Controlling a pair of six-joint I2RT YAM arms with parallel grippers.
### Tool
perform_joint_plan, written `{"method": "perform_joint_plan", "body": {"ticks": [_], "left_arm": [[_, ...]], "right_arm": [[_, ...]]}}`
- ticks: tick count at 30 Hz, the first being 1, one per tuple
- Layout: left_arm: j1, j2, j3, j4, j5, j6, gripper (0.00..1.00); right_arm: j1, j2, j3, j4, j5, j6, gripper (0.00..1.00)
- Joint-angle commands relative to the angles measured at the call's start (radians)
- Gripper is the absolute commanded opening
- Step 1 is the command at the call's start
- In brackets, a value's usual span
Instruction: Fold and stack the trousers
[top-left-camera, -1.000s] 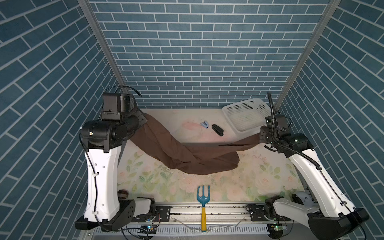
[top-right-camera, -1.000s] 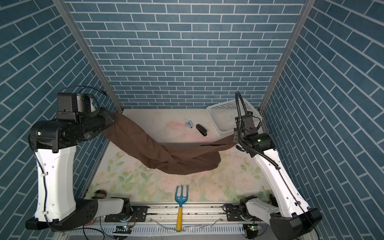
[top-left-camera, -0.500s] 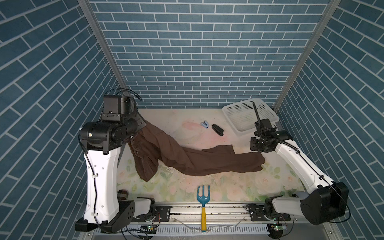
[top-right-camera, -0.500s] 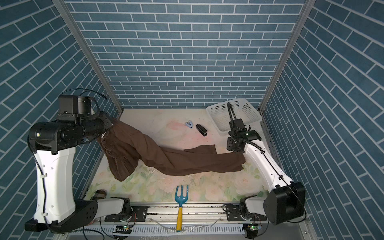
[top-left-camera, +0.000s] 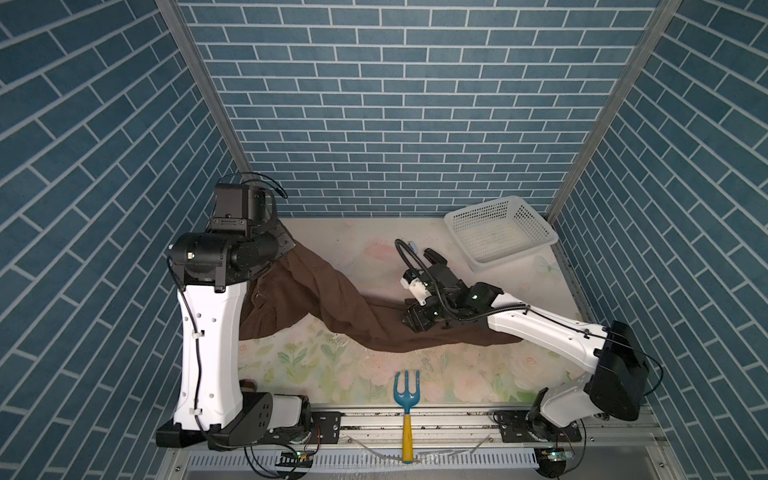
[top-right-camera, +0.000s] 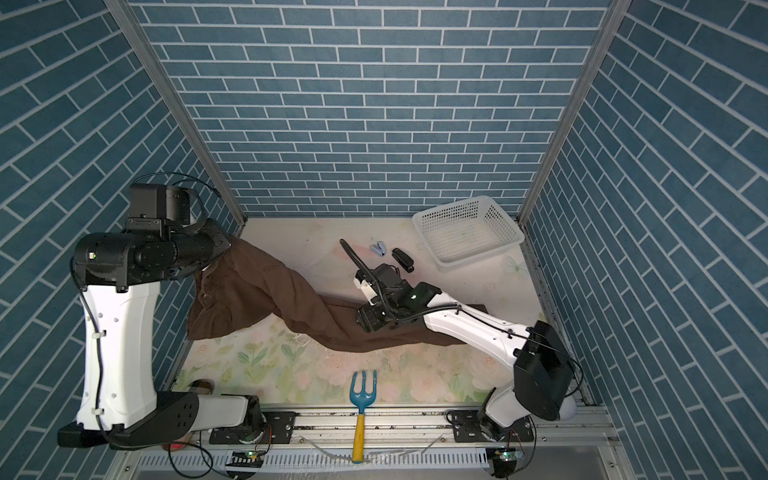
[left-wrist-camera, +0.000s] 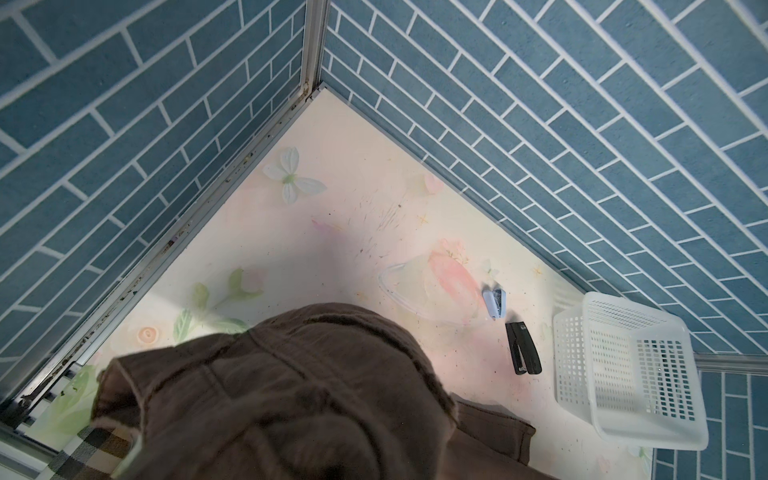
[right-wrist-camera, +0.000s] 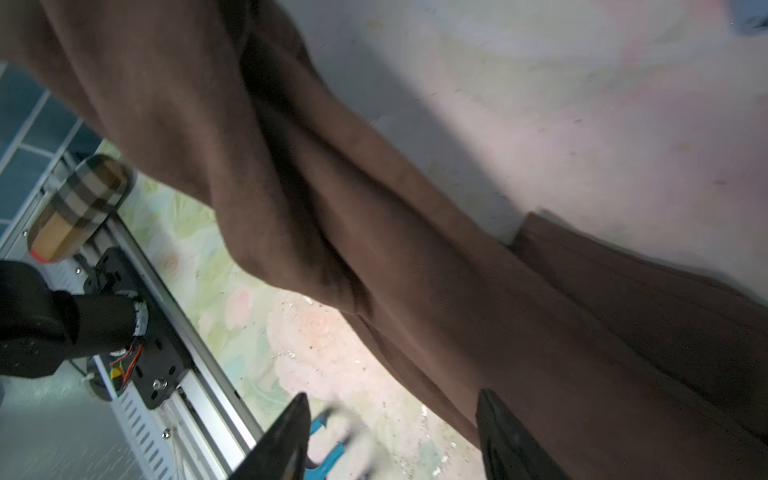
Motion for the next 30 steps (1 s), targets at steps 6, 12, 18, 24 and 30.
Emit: {"method": "perform_joint_plan", "body": {"ticks": [6,12,18,24,30], "left_arm": [[0.029,0.013,0.026,0.053,0.057,0.012,0.0],[0.073,0.023,0.077,0.028,0.085,0.029,0.0],[0.11,0.013,0.096,0.017,0.114,0.045,0.0],[0.116,0.004,0.113,0.037,0.191,0.044,0.0],[0.116,0.0,0.184,0.047,0.267,0.028,0.0]], "right_arm": [[0.056,0.259,0.168,0.187,-0.16,-0.025,0.65],[0.055,0.298,0.196,0.216,-0.2,0.033,0.09],[-0.033,0.016,0.2,0.024,-0.085,-0.048,0.0],[-0.1,-0.25,0.311,-0.273,0.047,-0.179,0.0],[-0.114,-0.381,0.427,-0.446,-0.011,-0.186,0.0]]}}
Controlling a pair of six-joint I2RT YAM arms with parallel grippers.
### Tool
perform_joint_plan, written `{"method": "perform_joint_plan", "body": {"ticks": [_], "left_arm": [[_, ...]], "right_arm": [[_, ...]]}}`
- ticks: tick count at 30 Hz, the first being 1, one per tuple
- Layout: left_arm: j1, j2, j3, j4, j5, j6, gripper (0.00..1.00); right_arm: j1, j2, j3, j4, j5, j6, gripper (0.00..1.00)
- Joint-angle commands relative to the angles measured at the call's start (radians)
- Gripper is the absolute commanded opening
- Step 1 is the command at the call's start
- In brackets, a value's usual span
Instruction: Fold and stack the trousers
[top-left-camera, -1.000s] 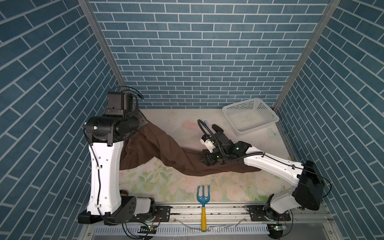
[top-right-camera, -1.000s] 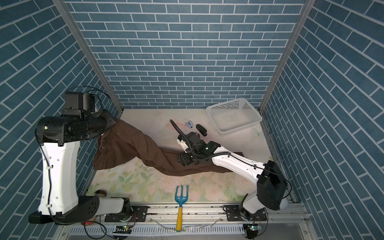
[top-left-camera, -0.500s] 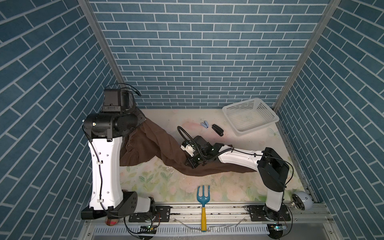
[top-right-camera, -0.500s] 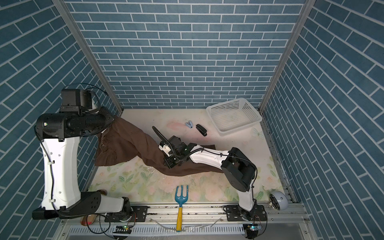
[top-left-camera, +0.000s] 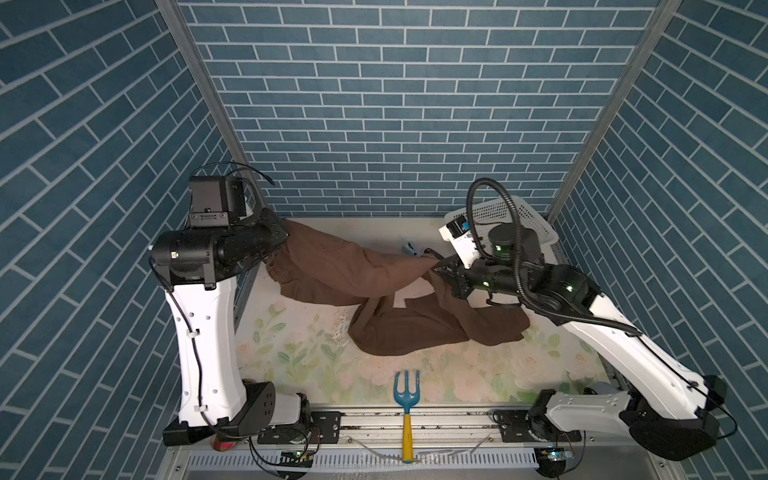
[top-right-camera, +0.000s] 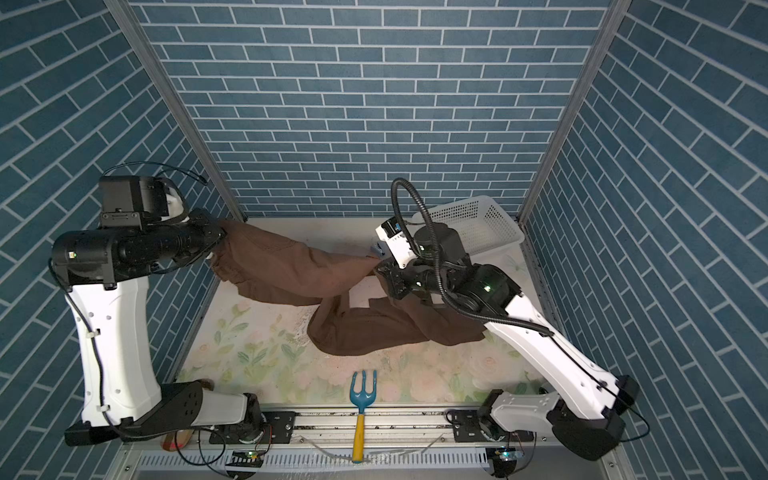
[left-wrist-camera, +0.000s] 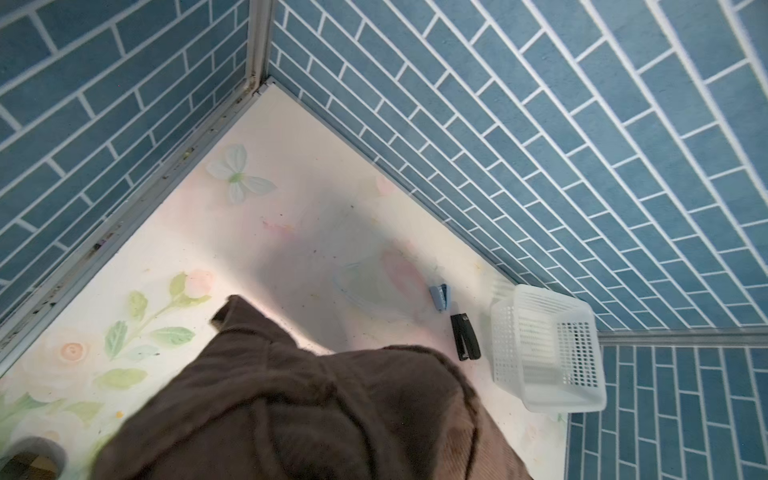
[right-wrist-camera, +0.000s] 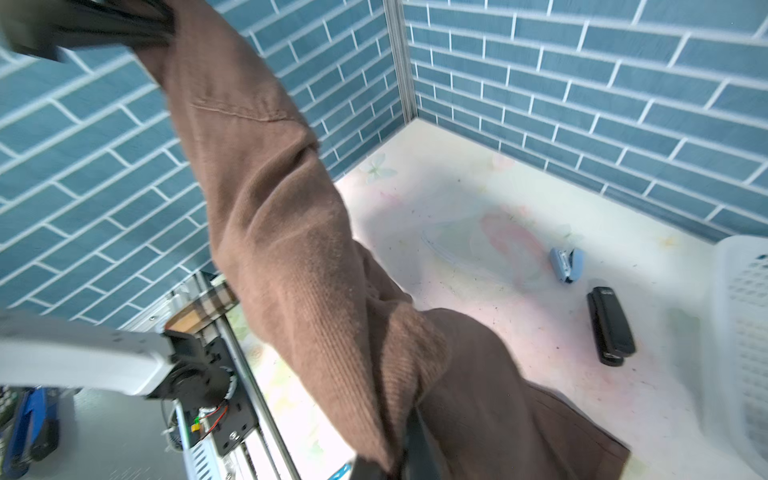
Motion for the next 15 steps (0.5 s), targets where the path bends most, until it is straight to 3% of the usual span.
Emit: {"method": "perform_joint_plan", "body": {"ticks": [1,4,6,10,15], "left_arm": [[0.009,-0.025,0.067,0.036,0.032,0.004,0.0],[0.01,-0.02,0.111,0.016,0.012,0.007,0.0],[0.012,-0.02,0.122,0.013,0.0,0.011,0.0],[0.021,-0.013,0.132,-0.01,-0.024,0.02,0.0],[0.038,0.016,0.179,-0.051,-0.059,0.038,0.0]], "right_arm": [[-0.006,-0.026,0.084,-0.189,-0.085,-0.054,0.0],[-0.007,-0.018,0.166,-0.255,-0.292,-0.066,0.0],[-0.009,-0.005,0.158,-0.258,-0.34,-0.089,0.0],[-0.051,0.104,0.081,-0.251,-0.185,-0.14,0.0],[-0.224,0.446,0.151,-0.216,0.003,-0.1,0.0]]}}
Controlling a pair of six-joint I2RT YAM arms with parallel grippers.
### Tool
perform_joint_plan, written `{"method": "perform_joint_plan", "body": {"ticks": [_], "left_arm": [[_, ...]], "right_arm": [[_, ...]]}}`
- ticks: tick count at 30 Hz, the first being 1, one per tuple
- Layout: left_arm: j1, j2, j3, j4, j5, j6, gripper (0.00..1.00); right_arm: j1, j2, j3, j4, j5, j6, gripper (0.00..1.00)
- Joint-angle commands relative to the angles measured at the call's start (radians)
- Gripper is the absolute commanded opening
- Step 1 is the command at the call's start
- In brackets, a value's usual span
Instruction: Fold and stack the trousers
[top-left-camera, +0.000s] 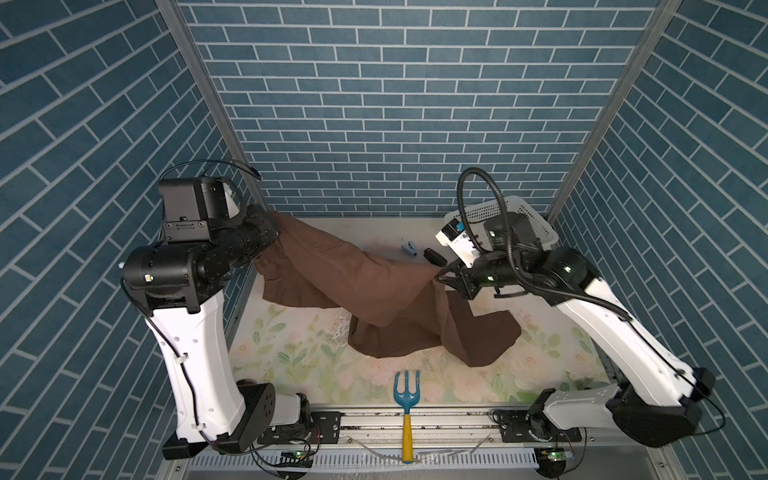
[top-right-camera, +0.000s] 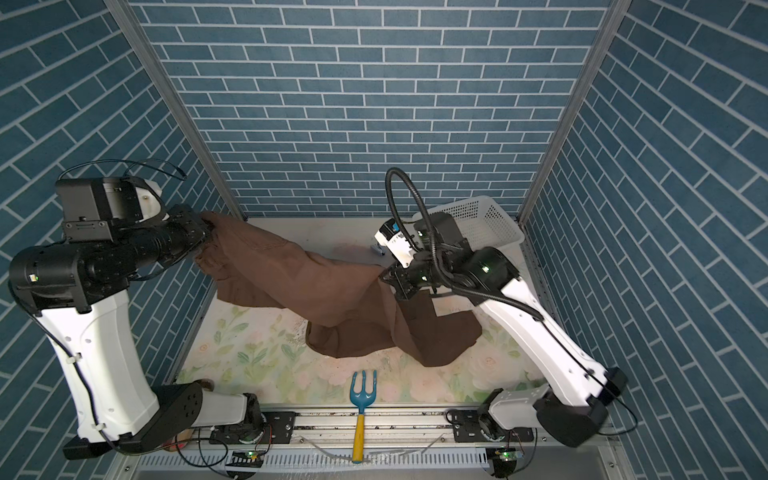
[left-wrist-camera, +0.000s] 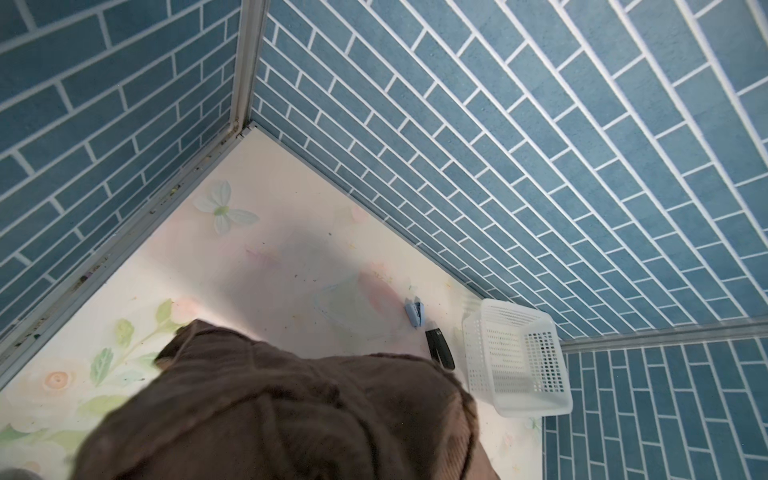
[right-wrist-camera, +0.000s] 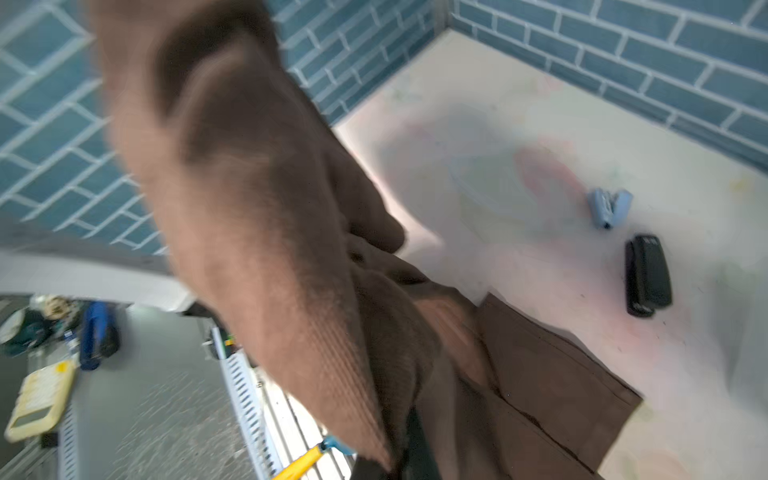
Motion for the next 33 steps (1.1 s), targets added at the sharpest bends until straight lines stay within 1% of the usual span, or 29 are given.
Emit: {"method": "perform_joint_plan", "body": {"ticks": [1,2,3,4,6,8,11,15,16,19,23,26,30,31,32,33], "left_arm": [[0.019,0.014,0.035,0.0,-0.047,0.027,0.0],[0.022,0.015,0.037,-0.001,-0.047,0.028,0.0],[0.025,0.015,0.037,0.001,-0.047,0.032,0.0],[0.025,0.017,0.036,0.0,-0.049,0.035,0.0],[0.028,0.019,0.034,-0.006,-0.059,0.048,0.0],[0.032,0.024,0.029,-0.011,-0.077,0.061,0.0],[0.033,0.015,-0.016,0.01,-0.084,0.064,0.0],[0.033,0.002,-0.092,0.059,-0.062,0.059,0.0],[0.033,-0.002,-0.109,0.069,-0.057,0.058,0.0],[0.033,-0.01,-0.147,0.089,-0.05,0.057,0.0],[0.034,-0.015,-0.177,0.106,-0.049,0.051,0.0],[0.035,-0.014,-0.18,0.105,-0.046,0.05,0.0],[0.034,-0.019,-0.186,0.093,-0.057,0.05,0.0],[0.035,-0.022,-0.188,0.091,-0.06,0.05,0.0],[0.035,-0.024,-0.189,0.09,-0.062,0.051,0.0],[0.036,-0.023,-0.191,0.088,-0.063,0.052,0.0]], "right_arm": [[-0.104,0.257,0.069,-0.019,0.161,0.009,0.0],[-0.122,0.315,0.109,-0.027,0.171,0.038,0.06],[-0.132,0.34,0.124,-0.017,0.164,0.061,0.13],[-0.138,0.344,0.111,0.016,0.147,0.085,0.21],[-0.138,0.306,0.039,0.107,0.112,0.122,0.35],[-0.138,0.241,-0.067,0.174,0.101,0.15,0.45],[-0.138,0.162,-0.185,0.138,0.177,0.172,0.65],[-0.14,0.057,-0.362,0.017,0.334,0.245,0.7],[-0.141,0.029,-0.408,-0.01,0.361,0.277,0.77],[-0.161,-0.033,-0.558,-0.045,0.346,0.344,0.78],[-0.175,-0.065,-0.71,0.009,0.243,0.394,0.74],[-0.175,-0.048,-0.758,0.047,0.179,0.423,0.74],[-0.175,0.007,-0.772,0.075,0.17,0.438,0.73],[-0.175,0.021,-0.772,0.082,0.174,0.443,0.68],[-0.176,0.035,-0.772,0.093,0.176,0.449,0.58],[-0.177,0.046,-0.772,0.1,0.178,0.454,0.43]]}}
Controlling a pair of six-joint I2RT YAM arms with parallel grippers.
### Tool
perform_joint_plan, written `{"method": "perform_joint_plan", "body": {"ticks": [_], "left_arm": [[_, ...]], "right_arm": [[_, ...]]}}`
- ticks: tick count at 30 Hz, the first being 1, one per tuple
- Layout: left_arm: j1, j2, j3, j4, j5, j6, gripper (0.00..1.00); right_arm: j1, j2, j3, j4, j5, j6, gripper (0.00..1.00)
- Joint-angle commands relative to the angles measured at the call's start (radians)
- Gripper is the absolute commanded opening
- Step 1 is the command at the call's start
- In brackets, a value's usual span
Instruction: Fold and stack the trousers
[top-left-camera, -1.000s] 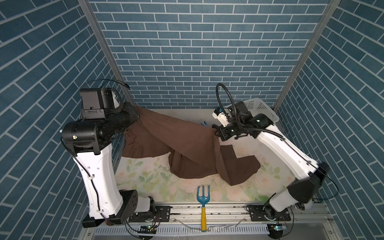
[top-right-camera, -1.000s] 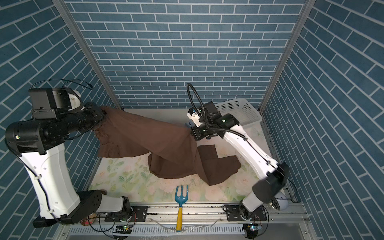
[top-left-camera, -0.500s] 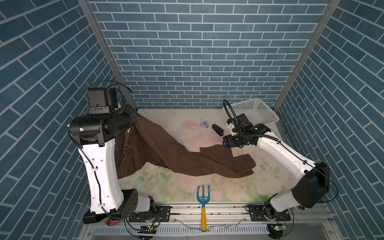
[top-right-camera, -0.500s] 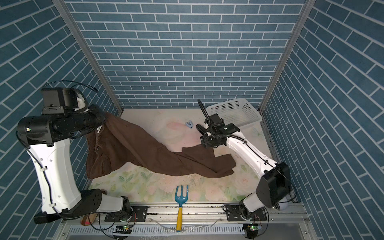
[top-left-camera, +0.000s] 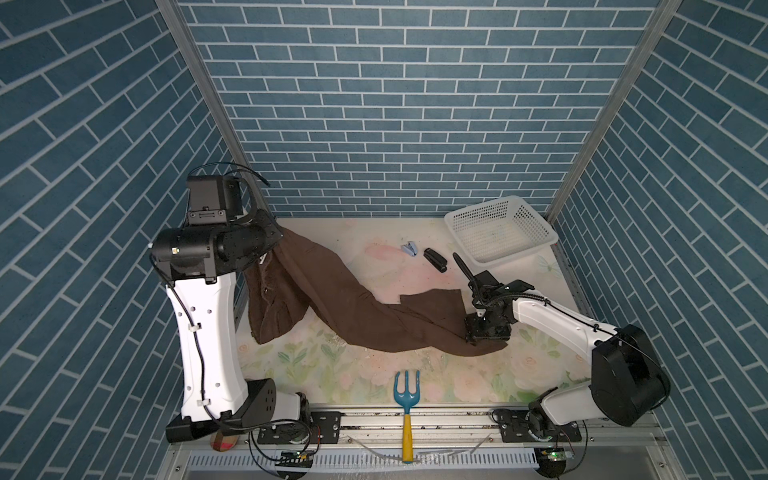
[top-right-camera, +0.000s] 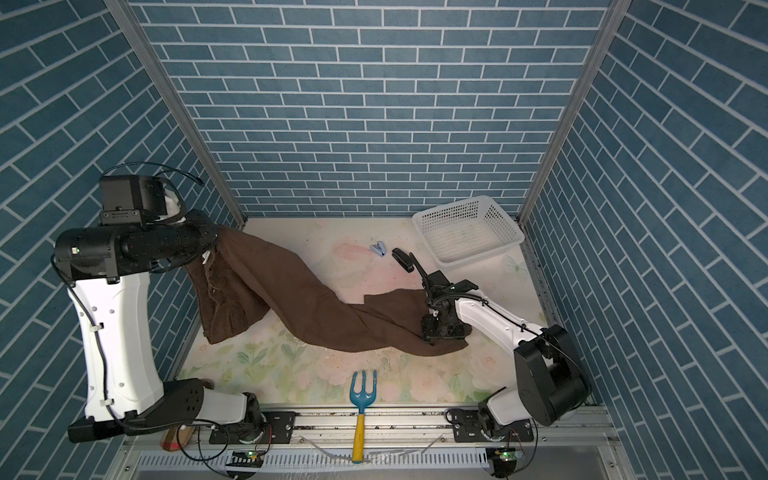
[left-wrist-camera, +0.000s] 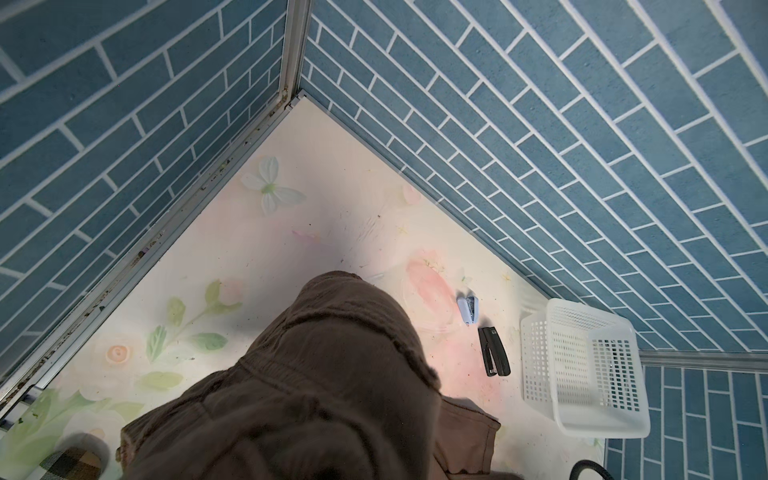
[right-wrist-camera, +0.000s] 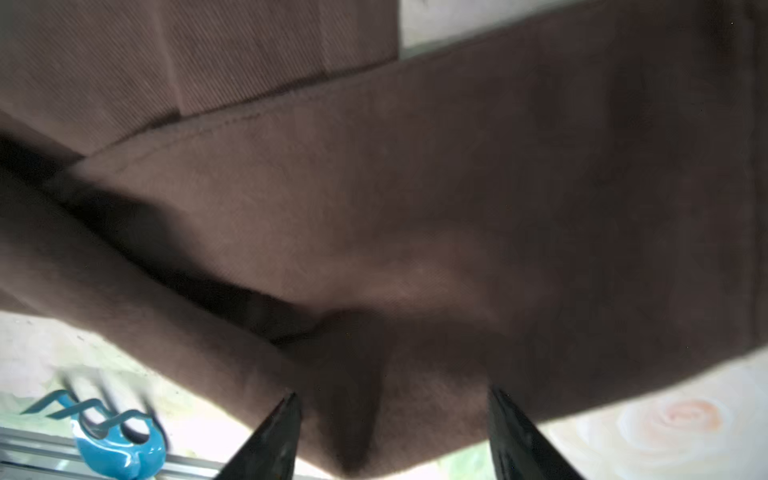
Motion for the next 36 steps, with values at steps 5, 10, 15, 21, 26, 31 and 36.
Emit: {"method": "perform_joint_plan", "body": {"ticks": [5,10,15,21,26,31,36], "left_arm": [[0.018,-0.028,0.026,0.012,-0.013,0.019,0.0],[0.025,-0.039,0.059,-0.013,-0.054,0.037,0.0],[0.026,-0.07,-0.016,0.035,-0.023,0.026,0.0],[0.026,-0.094,-0.083,0.067,-0.002,0.012,0.0],[0.027,-0.091,-0.094,0.064,0.013,0.017,0.0],[0.03,-0.13,-0.189,0.109,0.019,0.004,0.01],[0.054,-0.108,-0.188,0.113,0.062,0.007,0.01]], "right_arm": [[-0.012,0.027,0.059,-0.091,0.015,0.02,0.0],[-0.013,-0.106,0.204,-0.393,0.247,-0.003,0.0],[-0.013,-0.2,0.14,-0.408,0.176,0.102,0.53],[-0.023,-0.253,-0.051,-0.19,0.058,0.188,0.98],[-0.046,-0.214,-0.138,0.021,0.028,0.229,0.89],[-0.066,-0.168,-0.152,0.275,0.001,0.228,0.58],[-0.074,-0.081,-0.111,0.282,-0.007,0.192,0.16]]}}
